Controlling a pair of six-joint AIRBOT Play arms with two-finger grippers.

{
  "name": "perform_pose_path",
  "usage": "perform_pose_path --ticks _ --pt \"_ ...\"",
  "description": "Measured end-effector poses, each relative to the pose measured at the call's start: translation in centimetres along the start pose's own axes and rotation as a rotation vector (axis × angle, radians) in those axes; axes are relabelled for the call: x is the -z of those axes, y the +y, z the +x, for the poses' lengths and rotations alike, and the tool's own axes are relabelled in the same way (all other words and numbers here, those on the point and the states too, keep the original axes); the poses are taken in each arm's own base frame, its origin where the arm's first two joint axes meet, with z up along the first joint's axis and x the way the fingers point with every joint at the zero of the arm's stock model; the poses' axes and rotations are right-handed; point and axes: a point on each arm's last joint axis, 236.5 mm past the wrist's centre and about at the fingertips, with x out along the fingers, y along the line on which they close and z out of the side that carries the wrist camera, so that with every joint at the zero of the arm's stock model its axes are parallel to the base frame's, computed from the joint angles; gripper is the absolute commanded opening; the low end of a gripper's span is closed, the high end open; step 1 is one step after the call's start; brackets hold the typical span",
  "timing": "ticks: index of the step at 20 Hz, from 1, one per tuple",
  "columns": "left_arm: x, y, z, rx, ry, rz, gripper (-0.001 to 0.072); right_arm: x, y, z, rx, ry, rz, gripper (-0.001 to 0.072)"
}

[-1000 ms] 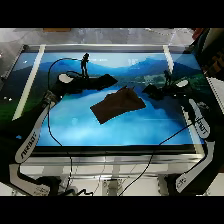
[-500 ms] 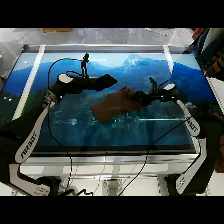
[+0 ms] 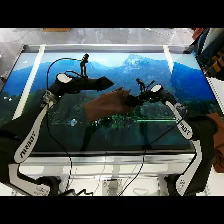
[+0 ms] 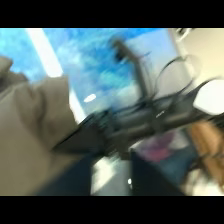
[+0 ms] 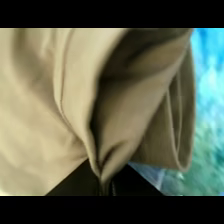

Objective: Fold the clothes and pants, and hang the long-sleeved shirts on hangers.

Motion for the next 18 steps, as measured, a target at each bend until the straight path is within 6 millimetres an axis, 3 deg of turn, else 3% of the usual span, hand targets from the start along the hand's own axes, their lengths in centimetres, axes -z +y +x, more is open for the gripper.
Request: perform_pose_path --ticks 4,7,10,14,18 --pt "1.1 2.4 -2.9 -0.137 0.099 0.215 0.001 -4.0 1.9 -4.1 -0.004 -0.092 -0.072 0.0009" --pt "0.4 3.6 -7.2 -0.3 0.15 0.417 0.0011 -7.3 2.0 -10.1 0.043 -0.191 -0.078 0.0009" --pt "-1.6 2.9 -12.6 -0.465 0.149 0.602 0.0011 -9.2 0.0 -17.7 0.153 -0.292 -0.035 0.001" --pt "-4.6 0.4 -20.4 -0.673 0.098 0.798 0.0011 -8.3 -4.5 -29.4 0.362 -0.4 0.081 0.0009" --pt "-6.3 -2.6 -26.4 -0.812 0.027 0.908 0.0011 -3.2 -10.4 -41.5 0.621 -0.481 0.284 0.001"
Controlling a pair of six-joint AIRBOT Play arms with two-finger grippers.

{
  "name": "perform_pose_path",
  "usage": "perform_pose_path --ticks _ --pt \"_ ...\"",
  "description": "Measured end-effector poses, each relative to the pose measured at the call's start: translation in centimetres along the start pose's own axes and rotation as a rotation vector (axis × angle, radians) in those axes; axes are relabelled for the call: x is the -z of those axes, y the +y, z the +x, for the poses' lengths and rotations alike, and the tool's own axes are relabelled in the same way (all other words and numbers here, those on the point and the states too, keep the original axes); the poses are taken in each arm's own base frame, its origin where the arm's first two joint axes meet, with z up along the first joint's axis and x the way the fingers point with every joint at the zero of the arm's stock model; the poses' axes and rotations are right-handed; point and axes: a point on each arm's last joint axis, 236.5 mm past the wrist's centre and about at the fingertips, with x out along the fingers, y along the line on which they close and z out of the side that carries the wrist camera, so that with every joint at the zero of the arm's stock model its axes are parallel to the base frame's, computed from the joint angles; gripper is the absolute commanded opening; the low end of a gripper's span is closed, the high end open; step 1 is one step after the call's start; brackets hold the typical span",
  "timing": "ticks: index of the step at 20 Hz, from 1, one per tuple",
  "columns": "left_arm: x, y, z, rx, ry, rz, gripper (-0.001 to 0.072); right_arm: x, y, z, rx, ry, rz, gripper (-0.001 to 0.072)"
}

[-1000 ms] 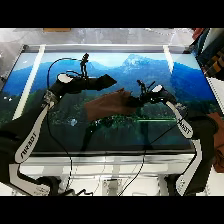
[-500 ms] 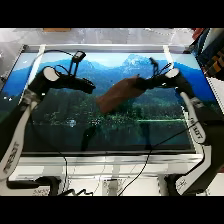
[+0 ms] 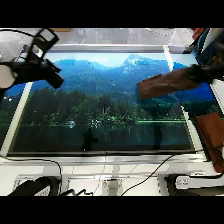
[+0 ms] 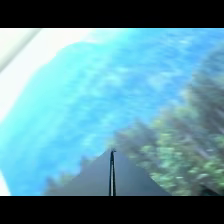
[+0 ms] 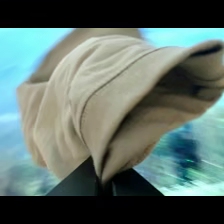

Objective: Fold the clothes and pants, and hang the long-sleeved shirts on hangers.

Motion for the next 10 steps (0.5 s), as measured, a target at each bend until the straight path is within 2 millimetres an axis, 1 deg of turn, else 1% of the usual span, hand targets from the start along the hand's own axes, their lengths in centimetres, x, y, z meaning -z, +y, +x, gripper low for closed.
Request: perform_pose_path --ticks 1,3,4,6,8,10 --pt "-0.2 0.6 -1.1 -0.027 -0.01 0.011 0.0011 -0.2 -2.7 -1.7 0.056 -0.015 0.04 0.001" --pt "-0.4 1.2 -2.5 -0.058 -0.02 0.023 0.0011 -0.4 -7.4 -5.4 0.151 -0.061 0.119 0.001" --pt "-0.5 1.4 -2.9 -0.067 -0.022 0.027 0.0011 -0.4 -9.5 -7.3 0.191 -0.088 0.157 0.001" --pt "-0.5 1.6 -3.4 -0.08 -0.022 0.033 0.0011 -0.6 -12.9 -11.3 0.265 -0.161 0.219 0.0009" --pt "-0.4 1.7 -3.5 -0.084 -0.021 0.036 0.0011 -1.2 -14.9 -15.5 0.322 -0.258 0.255 0.0009" --pt "-0.3 1.7 -3.5 -0.084 -0.015 0.037 0.0011 -2.6 -15.8 -20.4 0.372 -0.395 0.262 0.001"
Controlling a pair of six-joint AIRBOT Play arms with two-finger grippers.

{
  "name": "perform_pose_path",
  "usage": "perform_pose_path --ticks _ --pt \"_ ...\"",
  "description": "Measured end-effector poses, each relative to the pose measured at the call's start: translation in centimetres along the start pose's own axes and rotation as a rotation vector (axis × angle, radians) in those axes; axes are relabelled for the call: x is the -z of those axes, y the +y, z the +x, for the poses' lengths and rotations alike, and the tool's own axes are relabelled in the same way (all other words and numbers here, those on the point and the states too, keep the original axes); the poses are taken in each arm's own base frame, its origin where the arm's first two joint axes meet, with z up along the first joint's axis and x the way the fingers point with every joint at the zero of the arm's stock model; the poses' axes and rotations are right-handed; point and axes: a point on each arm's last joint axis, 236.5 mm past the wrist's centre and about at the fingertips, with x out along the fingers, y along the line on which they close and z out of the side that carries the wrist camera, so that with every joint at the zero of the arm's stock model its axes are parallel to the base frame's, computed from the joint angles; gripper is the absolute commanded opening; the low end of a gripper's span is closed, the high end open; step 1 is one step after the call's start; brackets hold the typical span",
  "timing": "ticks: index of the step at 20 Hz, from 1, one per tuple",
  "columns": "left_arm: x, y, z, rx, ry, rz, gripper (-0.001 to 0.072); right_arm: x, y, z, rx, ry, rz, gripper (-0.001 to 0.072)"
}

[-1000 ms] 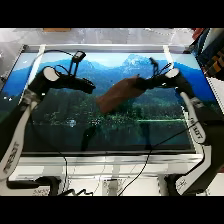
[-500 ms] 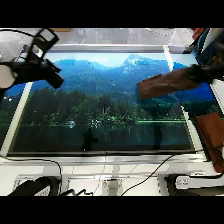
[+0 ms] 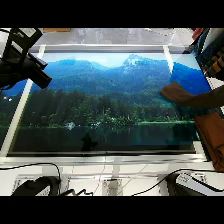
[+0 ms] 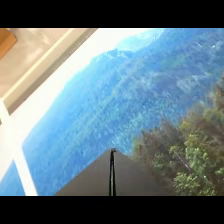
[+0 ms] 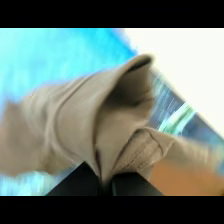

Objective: Fold the clothes and pants, and hang the long-sleeved shirts on hangers.

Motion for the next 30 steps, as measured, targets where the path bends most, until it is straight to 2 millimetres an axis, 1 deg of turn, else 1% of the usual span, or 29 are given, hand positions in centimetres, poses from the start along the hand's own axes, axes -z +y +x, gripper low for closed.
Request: perform_pose_path --ticks 1,2,4,6,8,10,12,13,14,16,18,23,25,27,30 --pt "0.1 -0.1 0.1 0.003 0.004 0.001 0.0011 -1.8 -0.8 -1.9 0.02 -0.076 0.005 0.0009" --pt "0.1 -0.1 0.1 0.003 0.006 0.001 0.0011 -3.8 -1.4 -4.3 0.04 -0.159 0.007 0.001" --pt "0.2 -0.1 0.1 0.004 0.009 0.002 0.0011 -7.4 -1.8 -9.4 0.063 -0.328 0.002 0.001" --pt "0.3 -0.1 0.1 0.005 0.011 0.002 0.0011 -9.6 -1.9 -14.1 0.092 -0.455 -0.014 0.0009" --pt "0.3 -0.1 0.1 0.005 0.011 0.002 0.0011 -11.1 -2.4 -18.5 0.149 -0.569 -0.036 0.0009" --pt "0.3 -0.1 0.1 0.005 0.012 0.002 0.0012 -11.7 -2.9 -21.6 0.201 -0.64 -0.055 0.0009" --pt "0.3 -0.1 0.1 0.005 0.012 0.002 0.0011 -12.0 -3.4 -23.7 0.245 -0.686 -0.067 0.001" --pt "0.3 -0.1 0.1 0.005 0.012 0.002 0.0011 -11.9 -3.6 -24.0 0.258 -0.687 -0.07 0.0009" --pt "0.3 -0.1 0.1 0.005 0.012 0.002 0.0011 -11.6 -3.8 -23.9 0.268 -0.67 -0.076 0.0009" --pt "0.3 -0.1 0.1 0.005 0.012 0.002 0.0011 -10.4 -4.6 -22.7 0.306 -0.599 -0.114 0.0009" --pt "0.3 -0.1 0.1 0.005 0.012 0.002 0.0011 -8.9 -5.7 -20.7 0.342 -0.506 -0.155 0.0009" --pt "0.3 -0.1 0.2 0.006 0.013 0.002 0.0011 -3.7 -8.0 -13.2 0.371 -0.234 -0.278 0.0009" --pt "0.3 -0.2 0.2 0.006 0.013 0.002 0.0011 -0.9 -8.8 -9.8 0.358 -0.113 -0.328 0.0009" --pt "0.3 -0.2 0.2 0.007 0.014 0.001 0.0011 1.8 -9.0 -6.5 0.317 -0.008 -0.375 0.0009" --pt "0.4 -0.3 0.5 0.011 0.018 0.001 0.0011 6.4 -8.3 -1.4 0.201 0.156 -0.41 0.0009"
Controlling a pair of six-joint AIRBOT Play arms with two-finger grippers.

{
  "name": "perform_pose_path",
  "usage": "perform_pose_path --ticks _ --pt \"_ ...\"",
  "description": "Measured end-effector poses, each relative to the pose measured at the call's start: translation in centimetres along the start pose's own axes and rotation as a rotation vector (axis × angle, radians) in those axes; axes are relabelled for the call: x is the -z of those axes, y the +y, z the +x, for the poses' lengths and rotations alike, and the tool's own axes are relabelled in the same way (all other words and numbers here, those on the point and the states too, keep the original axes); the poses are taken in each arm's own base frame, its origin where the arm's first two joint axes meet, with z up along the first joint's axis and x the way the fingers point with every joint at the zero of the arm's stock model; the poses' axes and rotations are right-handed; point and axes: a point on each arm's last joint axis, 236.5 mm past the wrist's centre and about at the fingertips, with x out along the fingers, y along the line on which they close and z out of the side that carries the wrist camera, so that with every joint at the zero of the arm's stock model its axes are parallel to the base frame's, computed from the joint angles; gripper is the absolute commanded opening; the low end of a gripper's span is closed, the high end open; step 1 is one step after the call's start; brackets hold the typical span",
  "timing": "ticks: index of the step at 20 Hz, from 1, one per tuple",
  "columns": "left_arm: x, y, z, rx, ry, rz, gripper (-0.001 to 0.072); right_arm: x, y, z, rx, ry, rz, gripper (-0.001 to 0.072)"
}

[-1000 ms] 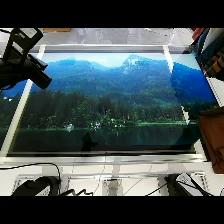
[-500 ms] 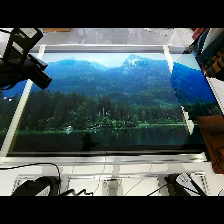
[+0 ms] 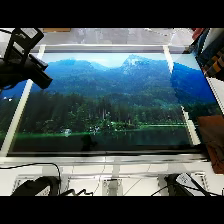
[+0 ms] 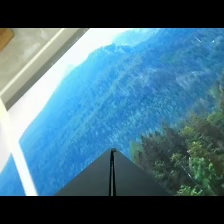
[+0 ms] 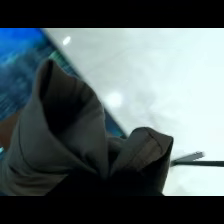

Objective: Fold the clothes and pants, and hang the long-sleeved shirts on hangers.

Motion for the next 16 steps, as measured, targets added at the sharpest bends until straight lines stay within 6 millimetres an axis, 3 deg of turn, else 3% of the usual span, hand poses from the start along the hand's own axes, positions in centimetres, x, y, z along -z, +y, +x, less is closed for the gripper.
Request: perform_pose_path --ticks 7,8,10,11,16 --pt "0.4 -0.3 1.0 0.015 0.018 0.001 0.0011 6.6 6.0 9.6 -0.266 0.275 -0.021 0.0013" --pt "0.4 -0.4 1.1 0.016 0.019 0.001 0.0011 7.3 6.5 10.7 -0.292 0.305 -0.015 0.0099" --pt "0.5 -0.4 1.2 0.018 0.021 0.001 0.0011 8.7 7.5 12.7 -0.336 0.365 -0.005 0.0579" --pt "0.5 -0.4 1.2 0.018 0.021 0.0 0.0011 9.2 7.8 13.4 -0.349 0.385 -0.001 0.0628" --pt "0.4 -0.5 1.3 0.021 0.021 -0.001 0.0011 9.2 8.1 15.5 -0.358 0.376 0.017 0.0625"
